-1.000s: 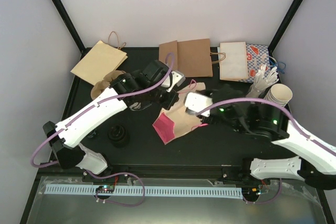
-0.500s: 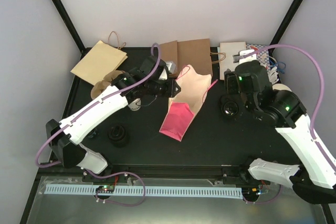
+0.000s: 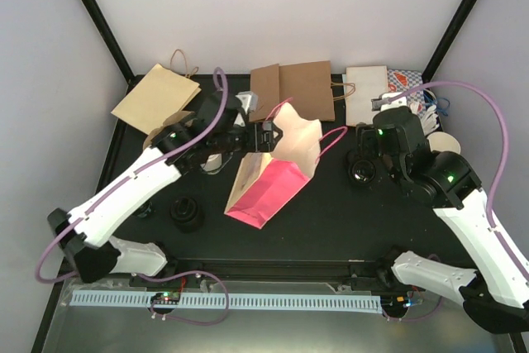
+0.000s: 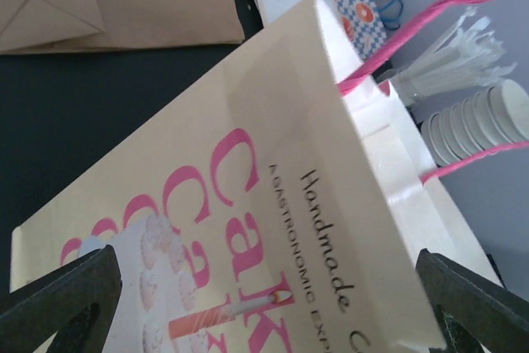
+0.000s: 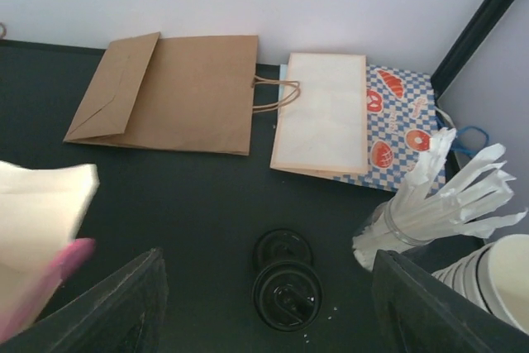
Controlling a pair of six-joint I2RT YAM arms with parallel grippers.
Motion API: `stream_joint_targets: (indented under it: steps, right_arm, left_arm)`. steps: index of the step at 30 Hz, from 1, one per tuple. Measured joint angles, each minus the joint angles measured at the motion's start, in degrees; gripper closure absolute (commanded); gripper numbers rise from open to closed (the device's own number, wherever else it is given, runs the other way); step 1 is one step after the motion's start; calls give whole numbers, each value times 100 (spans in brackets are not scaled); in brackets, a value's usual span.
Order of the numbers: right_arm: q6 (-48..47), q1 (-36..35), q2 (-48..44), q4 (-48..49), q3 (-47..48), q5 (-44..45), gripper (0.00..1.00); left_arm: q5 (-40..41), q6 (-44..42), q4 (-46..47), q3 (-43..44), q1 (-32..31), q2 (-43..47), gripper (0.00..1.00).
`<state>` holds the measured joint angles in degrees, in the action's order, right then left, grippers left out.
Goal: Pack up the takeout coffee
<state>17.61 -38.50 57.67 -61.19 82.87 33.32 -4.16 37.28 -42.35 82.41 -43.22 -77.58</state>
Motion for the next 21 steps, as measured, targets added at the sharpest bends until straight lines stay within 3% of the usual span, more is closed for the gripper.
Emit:
stream_joint_targets:
  steps: [7,12,17,21]
  right_arm:
    - [103,2,179,-31,87,-743,20]
    - [555,2,533,-190,673,-1556,20]
    - [1580,2,706,-531,1274,-2061,24]
    - [2531,2,986,-918,1495,-2404,35]
  left_arm:
    - [-22,-26,214,-520,52,765,5]
    - [-66,-42,350,-920,52,796,16]
    - [-101,-76,409,-1056,52,796,19]
    - [-138,-116,514,-1056,52,796,20]
